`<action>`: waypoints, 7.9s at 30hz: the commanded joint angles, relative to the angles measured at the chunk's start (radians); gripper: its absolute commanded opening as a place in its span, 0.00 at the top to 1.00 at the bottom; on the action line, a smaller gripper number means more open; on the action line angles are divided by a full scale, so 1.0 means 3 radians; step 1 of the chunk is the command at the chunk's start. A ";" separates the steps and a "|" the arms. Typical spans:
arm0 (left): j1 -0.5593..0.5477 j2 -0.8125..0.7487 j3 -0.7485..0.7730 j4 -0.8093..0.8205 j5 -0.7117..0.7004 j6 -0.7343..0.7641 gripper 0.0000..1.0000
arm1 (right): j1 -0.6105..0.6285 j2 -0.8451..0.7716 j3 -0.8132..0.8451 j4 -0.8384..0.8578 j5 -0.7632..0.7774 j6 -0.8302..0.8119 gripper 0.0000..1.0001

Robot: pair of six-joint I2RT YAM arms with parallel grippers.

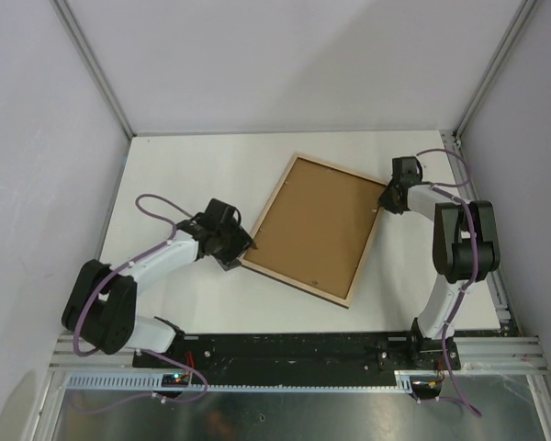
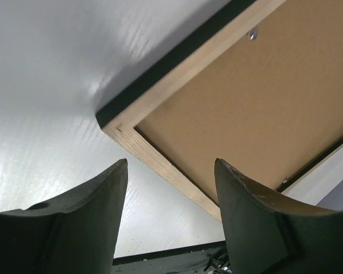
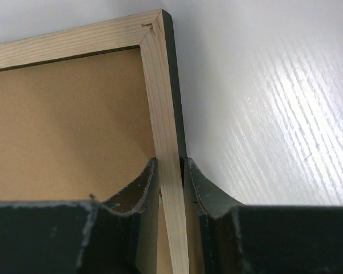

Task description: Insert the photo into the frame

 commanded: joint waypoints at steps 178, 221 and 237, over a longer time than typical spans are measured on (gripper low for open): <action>0.0789 0.1017 0.1181 -0.0129 0.0173 0.2884 0.48 | 0.0602 -0.0603 -0.0891 0.0254 -0.0009 -0.0616 0.85; 0.0633 0.0386 0.0287 -0.0054 0.0027 0.2671 0.37 | 0.0450 -0.0668 -0.0899 0.0242 0.0017 -0.0619 1.00; 0.0477 0.0674 0.0304 0.0107 -0.0108 0.2611 0.41 | 0.0441 -0.0676 -0.0901 0.0245 -0.0044 -0.0620 1.00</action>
